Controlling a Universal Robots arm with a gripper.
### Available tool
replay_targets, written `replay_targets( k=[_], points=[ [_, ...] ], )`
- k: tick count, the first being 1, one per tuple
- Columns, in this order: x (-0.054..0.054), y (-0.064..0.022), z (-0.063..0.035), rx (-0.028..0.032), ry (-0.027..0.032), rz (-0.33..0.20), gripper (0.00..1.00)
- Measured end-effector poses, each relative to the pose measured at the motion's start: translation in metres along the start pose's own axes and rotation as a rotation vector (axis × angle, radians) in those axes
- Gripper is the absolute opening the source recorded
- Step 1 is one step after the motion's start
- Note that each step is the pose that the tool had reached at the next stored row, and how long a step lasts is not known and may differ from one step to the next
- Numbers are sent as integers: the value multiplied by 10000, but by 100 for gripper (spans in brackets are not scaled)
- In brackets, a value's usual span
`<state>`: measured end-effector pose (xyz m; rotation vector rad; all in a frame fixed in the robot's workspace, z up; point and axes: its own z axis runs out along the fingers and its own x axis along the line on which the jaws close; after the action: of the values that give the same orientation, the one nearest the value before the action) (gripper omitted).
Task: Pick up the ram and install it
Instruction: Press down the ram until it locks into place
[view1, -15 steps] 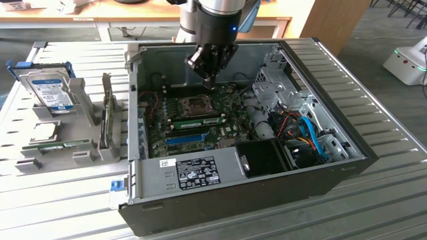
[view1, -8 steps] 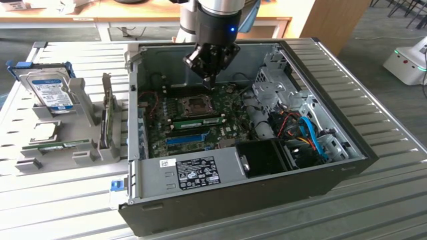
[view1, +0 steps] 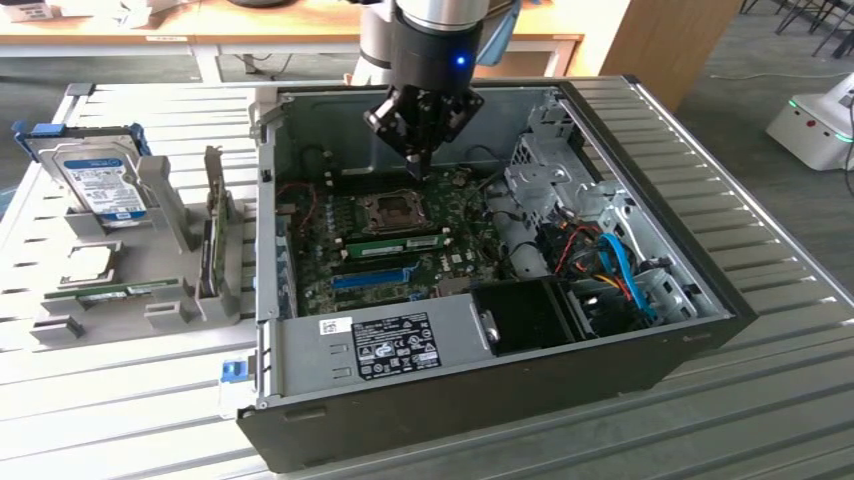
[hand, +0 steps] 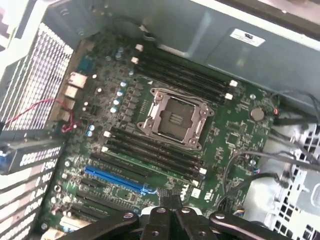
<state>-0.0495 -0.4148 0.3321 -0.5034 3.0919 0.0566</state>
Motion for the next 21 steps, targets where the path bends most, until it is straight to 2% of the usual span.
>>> replay_targets(
  k=[21],
  points=[
    [5,1,13,43,-104,3032,10]
  ],
)
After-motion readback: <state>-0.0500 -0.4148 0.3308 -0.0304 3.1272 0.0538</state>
